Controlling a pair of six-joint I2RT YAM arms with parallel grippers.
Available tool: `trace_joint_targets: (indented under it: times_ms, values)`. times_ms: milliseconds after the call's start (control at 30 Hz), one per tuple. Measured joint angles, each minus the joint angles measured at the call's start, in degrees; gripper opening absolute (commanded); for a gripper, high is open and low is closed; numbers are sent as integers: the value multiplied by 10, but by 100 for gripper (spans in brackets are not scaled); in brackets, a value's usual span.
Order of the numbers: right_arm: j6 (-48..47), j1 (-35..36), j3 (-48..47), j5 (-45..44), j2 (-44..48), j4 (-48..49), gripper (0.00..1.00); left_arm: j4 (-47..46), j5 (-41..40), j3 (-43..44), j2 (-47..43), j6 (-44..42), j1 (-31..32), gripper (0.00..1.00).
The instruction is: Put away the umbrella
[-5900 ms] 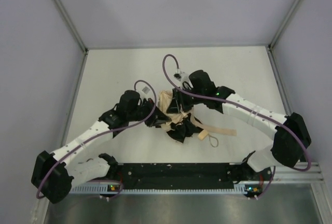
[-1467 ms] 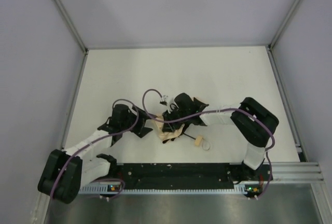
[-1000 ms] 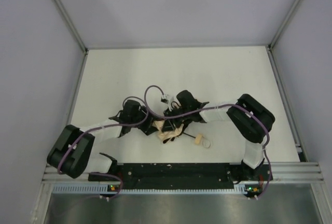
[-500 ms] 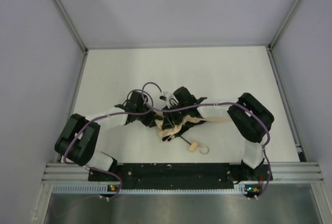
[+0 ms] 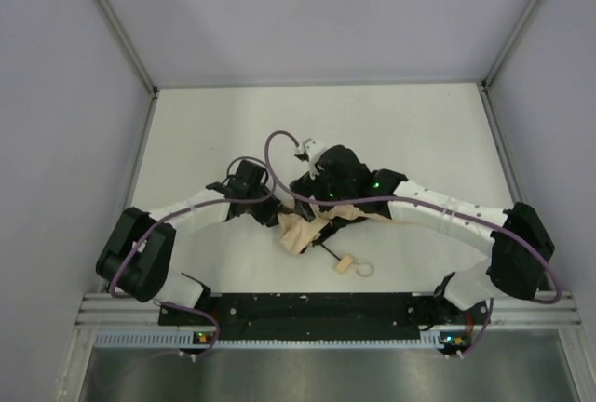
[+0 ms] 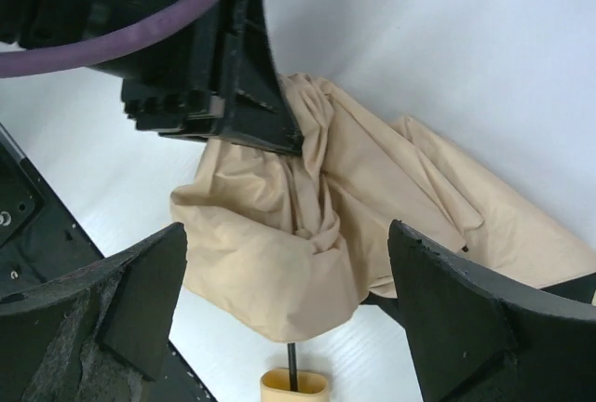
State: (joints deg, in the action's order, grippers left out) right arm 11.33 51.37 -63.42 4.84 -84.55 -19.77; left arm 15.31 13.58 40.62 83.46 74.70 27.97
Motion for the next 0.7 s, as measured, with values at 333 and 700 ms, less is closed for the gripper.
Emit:
trace_joint_targets:
  times_ms: [333, 700]
  values:
    - [-29, 97, 17, -114, -77, 49, 81, 76, -23, 35, -1, 19, 0, 0]
    - [-41, 124, 91, -163, -137, 153, 70, 144, -30, 73, 15, 47, 0, 0]
